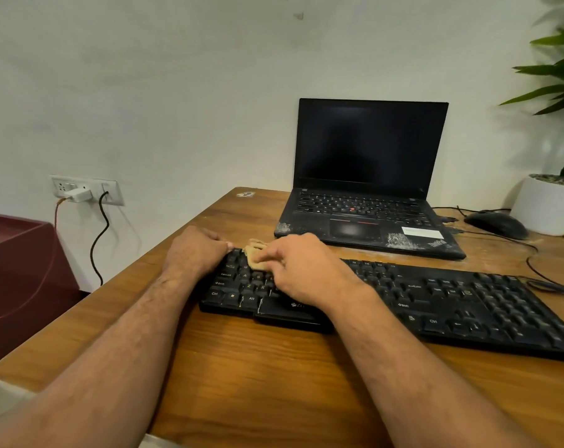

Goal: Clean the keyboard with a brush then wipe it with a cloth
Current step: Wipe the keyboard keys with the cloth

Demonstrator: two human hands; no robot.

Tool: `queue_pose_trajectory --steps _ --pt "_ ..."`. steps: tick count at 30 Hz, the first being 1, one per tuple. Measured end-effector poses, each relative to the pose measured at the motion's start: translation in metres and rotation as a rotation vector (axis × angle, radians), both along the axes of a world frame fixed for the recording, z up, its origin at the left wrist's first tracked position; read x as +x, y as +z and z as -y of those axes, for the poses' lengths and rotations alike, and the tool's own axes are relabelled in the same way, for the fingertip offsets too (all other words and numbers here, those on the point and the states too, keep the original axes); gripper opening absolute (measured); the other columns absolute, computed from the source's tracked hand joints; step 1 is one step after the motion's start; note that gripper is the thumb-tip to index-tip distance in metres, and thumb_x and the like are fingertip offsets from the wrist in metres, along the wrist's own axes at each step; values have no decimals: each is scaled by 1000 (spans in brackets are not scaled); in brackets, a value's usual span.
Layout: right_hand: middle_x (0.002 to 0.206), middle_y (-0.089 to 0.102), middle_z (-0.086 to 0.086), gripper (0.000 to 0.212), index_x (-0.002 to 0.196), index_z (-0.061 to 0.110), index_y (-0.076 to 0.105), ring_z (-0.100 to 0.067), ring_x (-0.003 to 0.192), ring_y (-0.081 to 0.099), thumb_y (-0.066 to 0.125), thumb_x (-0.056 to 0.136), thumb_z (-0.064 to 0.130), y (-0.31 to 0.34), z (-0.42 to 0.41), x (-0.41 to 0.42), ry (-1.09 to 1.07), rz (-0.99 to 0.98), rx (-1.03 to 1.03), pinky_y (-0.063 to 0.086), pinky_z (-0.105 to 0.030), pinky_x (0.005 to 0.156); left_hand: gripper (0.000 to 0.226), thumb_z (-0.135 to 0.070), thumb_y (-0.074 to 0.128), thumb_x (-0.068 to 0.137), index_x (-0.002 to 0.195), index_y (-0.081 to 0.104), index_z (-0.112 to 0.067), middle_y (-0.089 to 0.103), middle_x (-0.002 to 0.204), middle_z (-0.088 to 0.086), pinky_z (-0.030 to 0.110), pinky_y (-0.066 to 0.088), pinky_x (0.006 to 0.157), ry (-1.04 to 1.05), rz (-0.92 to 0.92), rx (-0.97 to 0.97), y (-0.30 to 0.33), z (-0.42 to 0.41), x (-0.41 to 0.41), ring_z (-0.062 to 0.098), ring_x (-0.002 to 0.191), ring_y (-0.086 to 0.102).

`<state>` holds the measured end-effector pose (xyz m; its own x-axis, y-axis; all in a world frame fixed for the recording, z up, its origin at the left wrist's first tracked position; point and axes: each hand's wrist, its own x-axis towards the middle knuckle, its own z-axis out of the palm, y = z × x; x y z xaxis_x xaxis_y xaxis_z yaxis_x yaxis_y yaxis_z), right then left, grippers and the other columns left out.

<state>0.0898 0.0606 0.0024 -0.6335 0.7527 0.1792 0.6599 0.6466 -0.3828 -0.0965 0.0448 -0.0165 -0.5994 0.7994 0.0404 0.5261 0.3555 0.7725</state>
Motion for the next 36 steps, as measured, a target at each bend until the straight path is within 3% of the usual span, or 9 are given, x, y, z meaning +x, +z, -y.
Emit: queue_pose_trajectory --steps 4,9,13,16,21,25,27,32,36 --pt "105 75 -5 30 110 24 77 -22 93 68 58 92 12 3 -2 -4 -169 2 131 57 -34 88 13 -33 69 91 81 68 -25 68 91 0 44 47 102 -12 -1 -11 -1 0 1 20 97 62" --pt "127 69 5 31 127 33 68 -13 109 61 54 101 22 4 7 -3 61 38 29 48 -33 105 13 -32 70 90 91 75 -21 68 89 2 36 49 87 12 -32 -9 1 -1 1 19 90 62" --pt "107 74 -5 29 116 22 74 -21 88 65 59 93 14 3 -4 -3 -192 31 125 57 -35 88 11 -32 69 91 85 70 -23 67 90 1 44 48 101 -6 6 -16 1 1 3 21 98 63" --pt "112 73 -5 31 118 23 73 -23 99 67 57 93 12 5 -7 6 -180 -4 136 56 -38 92 10 -32 69 91 86 69 -23 69 94 2 47 47 103 -4 16 -19 1 1 4 21 98 63" --pt "132 67 9 30 127 35 68 -11 119 60 57 101 27 5 14 2 163 14 -11 45 -32 109 8 -32 74 87 79 73 -28 73 91 3 38 54 88 38 -7 -5 1 0 3 21 88 66" --pt "111 75 -3 29 120 27 73 -19 98 69 59 96 17 2 1 -3 -101 40 120 57 -36 94 9 -34 70 90 88 72 -25 69 92 0 46 49 100 16 22 -26 1 3 5 20 96 63" --pt "110 74 -7 29 117 20 74 -24 99 69 59 93 13 5 -5 3 -203 40 205 56 -39 94 10 -34 70 91 85 70 -25 68 92 -1 47 45 105 4 28 -23 1 3 5 20 99 62" --pt "137 63 6 49 131 33 66 -19 125 56 56 91 7 7 2 5 30 108 131 44 -39 110 9 -33 70 90 89 71 -24 69 94 1 46 47 103 9 13 -29 2 1 5 21 99 62" --pt "107 72 -3 31 116 22 73 -25 100 66 62 88 17 14 1 3 -167 143 215 56 -39 91 10 -34 70 90 85 68 -26 68 99 2 49 45 105 6 10 -22 2 1 5 22 104 62"
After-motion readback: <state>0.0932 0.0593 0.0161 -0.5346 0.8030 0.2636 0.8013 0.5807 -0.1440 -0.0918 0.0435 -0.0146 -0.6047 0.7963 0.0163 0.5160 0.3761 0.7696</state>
